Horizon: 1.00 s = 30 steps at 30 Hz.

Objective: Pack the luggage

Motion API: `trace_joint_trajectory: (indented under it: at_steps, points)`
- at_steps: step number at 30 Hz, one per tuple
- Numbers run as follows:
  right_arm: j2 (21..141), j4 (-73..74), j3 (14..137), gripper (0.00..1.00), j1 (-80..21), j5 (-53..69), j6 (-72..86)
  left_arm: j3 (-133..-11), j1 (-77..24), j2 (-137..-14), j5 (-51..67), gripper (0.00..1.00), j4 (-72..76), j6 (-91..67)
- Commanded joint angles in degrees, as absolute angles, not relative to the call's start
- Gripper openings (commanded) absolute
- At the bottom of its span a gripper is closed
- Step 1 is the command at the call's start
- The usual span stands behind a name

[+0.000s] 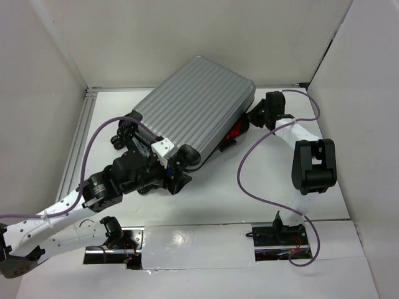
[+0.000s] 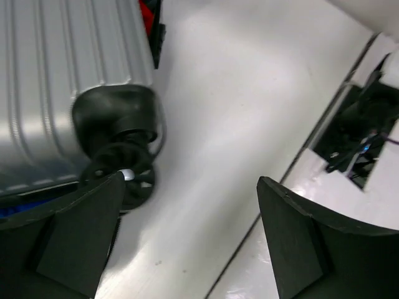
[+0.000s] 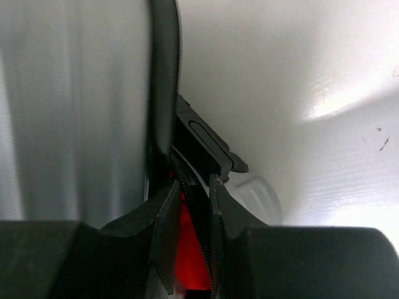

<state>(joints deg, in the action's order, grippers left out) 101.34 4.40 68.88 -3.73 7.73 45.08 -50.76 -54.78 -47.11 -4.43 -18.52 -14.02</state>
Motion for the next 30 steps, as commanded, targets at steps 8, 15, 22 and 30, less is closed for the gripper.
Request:
trace_joint_trajectory:
  at_steps: [8, 15, 22, 30]
  points:
    - [95.6, 12.7, 73.0, 0.66, -3.3, 5.3, 39.2, -61.2, -55.1, -45.5, -26.1, 1.0, -32.9, -36.2]
    - [86.2, 17.6, 73.7, 0.88, -2.8, -2.6, 30.0, -71.2, -41.1, -55.8, -36.3, 1.0, -60.3, -65.5]
    - [86.5, 19.2, 77.2, 0.91, 1.7, -11.0, 27.3, -62.2, -6.2, -57.5, -10.2, 1.0, -51.7, -53.7]
    - [107.5, 21.6, 98.8, 0.94, 7.3, -4.1, 21.8, -55.3, 12.0, -58.5, -7.0, 1.0, -49.0, -51.6]
